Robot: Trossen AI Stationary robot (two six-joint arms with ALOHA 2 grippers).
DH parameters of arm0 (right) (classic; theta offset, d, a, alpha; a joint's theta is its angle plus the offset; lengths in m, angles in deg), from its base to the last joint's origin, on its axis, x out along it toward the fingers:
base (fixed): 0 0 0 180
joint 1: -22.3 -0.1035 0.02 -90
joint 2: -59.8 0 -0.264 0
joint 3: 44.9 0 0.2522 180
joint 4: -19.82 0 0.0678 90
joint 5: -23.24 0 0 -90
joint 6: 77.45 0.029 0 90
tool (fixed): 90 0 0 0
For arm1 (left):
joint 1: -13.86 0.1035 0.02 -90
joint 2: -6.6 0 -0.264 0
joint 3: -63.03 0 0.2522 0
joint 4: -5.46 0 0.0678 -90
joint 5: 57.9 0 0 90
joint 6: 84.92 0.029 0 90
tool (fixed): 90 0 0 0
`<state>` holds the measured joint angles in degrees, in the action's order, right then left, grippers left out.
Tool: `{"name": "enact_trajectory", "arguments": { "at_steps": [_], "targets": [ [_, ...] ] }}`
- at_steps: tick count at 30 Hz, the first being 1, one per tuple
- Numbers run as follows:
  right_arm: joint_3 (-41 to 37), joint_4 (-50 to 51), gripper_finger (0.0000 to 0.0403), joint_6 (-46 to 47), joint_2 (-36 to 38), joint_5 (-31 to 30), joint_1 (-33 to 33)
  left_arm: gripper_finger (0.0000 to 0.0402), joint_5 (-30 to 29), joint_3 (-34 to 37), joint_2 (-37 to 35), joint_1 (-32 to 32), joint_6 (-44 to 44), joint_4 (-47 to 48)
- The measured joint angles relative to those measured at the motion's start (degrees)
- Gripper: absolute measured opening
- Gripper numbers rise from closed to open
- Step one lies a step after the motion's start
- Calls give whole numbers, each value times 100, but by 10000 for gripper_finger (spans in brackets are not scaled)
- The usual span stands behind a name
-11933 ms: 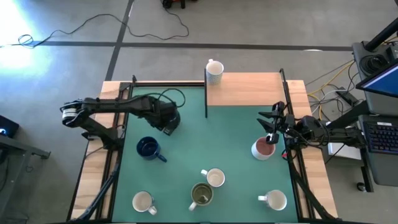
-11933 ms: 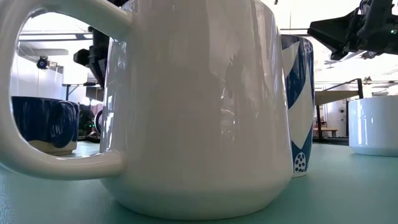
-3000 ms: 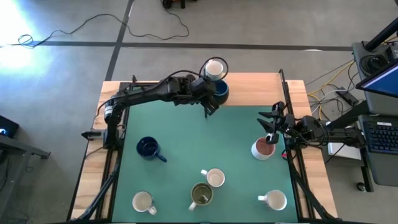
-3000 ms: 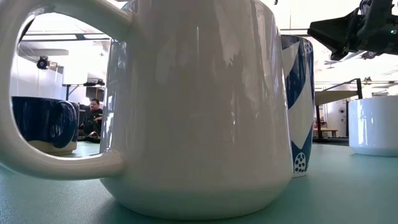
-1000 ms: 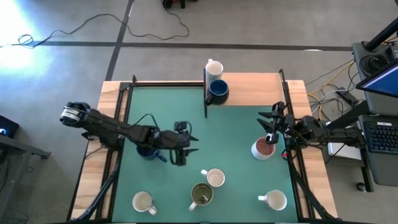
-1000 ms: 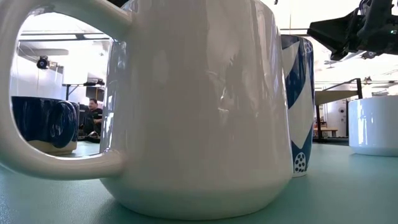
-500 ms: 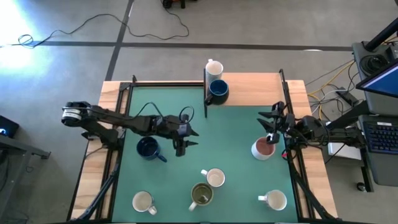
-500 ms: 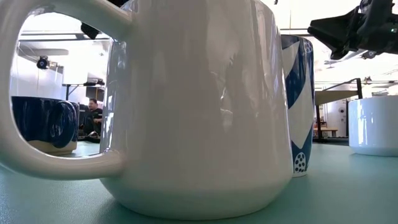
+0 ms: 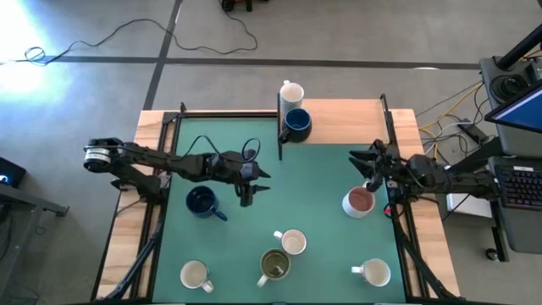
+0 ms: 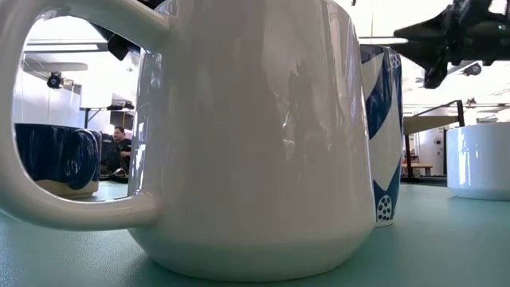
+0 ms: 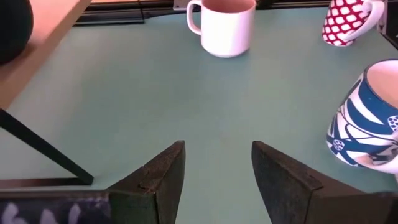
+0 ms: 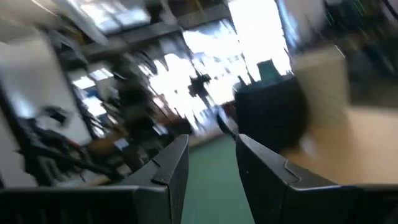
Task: Place coffee mugs
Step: Put the top white mug on the shelf
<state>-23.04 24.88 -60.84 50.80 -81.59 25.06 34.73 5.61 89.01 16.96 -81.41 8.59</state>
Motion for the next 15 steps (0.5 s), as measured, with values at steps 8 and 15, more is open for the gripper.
{"name": "enact_trajectory", "arguments": {
  "at_steps": [8, 15],
  "targets": [
    [1984, 4854, 123, 3800, -1030, -769, 1, 168, 53, 77, -110, 4, -88, 142],
    [2794, 6972, 123, 5740, -2092, 239, 2, 168, 47, 198, -189, 59, -120, 134]
  ]
}}
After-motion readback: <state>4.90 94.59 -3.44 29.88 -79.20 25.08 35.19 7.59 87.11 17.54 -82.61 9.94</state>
